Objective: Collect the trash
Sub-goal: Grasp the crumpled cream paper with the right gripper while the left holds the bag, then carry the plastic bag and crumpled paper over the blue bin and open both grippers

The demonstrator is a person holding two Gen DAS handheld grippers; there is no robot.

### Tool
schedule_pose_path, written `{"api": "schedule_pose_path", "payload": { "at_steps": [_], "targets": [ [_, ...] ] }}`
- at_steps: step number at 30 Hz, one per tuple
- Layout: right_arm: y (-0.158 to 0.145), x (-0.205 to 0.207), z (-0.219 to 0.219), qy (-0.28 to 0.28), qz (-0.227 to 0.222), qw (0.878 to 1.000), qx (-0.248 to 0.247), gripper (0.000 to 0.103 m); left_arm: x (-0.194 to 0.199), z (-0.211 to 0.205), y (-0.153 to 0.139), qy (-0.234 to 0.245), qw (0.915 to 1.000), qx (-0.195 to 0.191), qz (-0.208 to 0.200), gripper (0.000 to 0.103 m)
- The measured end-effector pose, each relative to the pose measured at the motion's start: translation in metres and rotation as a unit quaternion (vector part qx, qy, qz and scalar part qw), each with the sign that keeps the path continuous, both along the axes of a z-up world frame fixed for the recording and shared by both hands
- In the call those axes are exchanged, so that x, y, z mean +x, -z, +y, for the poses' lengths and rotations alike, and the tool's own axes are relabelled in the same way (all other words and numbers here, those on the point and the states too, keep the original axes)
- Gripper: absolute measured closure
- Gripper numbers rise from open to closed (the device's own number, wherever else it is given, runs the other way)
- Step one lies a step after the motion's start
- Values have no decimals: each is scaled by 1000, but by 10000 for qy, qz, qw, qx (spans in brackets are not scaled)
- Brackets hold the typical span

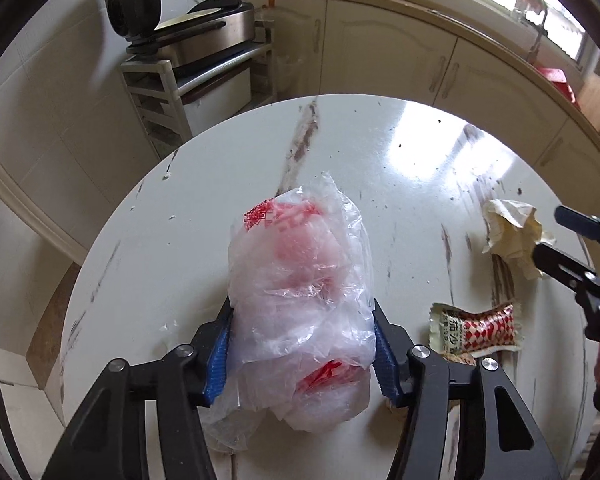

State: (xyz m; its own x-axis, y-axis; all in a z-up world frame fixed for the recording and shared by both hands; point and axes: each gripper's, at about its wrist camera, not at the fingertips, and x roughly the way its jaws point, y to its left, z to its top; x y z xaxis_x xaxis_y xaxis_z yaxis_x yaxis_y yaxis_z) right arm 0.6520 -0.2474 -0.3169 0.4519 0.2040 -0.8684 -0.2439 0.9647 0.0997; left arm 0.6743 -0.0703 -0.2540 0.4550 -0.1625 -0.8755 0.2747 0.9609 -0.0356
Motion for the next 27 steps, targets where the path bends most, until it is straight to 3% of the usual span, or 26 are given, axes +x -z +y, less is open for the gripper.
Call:
{"api": "schedule_pose_path", "payload": {
  "at_steps": [3, 4, 5, 6, 7, 10, 20, 27],
  "targets": [
    [9, 4, 12, -145, 119, 9998, -40, 14, -16, 7, -8, 33, 10000, -71, -42, 48],
    [13, 3, 15, -210, 186, 9996, -24, 21, -18, 10, -13, 43, 9999, -103, -46, 48],
    [16, 3, 18, -254, 284, 9993, -42, 43, -24, 12, -17, 52, 9999, -117, -65, 48],
    [16, 0, 21, -271, 232, 9992, -203, 51, -27, 12, -20, 65, 9999, -121, -88, 48],
    [14, -4, 23, -310, 188, 9989, -283, 66, -33, 13, -24, 70, 9998, -131, -116, 48],
    [-3, -22, 20, -316, 71, 9994, -158, 75, -53, 12, -42, 123, 9994, -220, -227, 48],
    [-100, -137, -23, -49, -762, 9964, 376, 76, -166, -15, -108, 553, 9947, -384, -781, 48],
    [-132, -235, -67, 303, -1089, 9914, 657, 76, -265, -57, -128, 1000, 9891, -310, -1036, 48]
  ]
}}
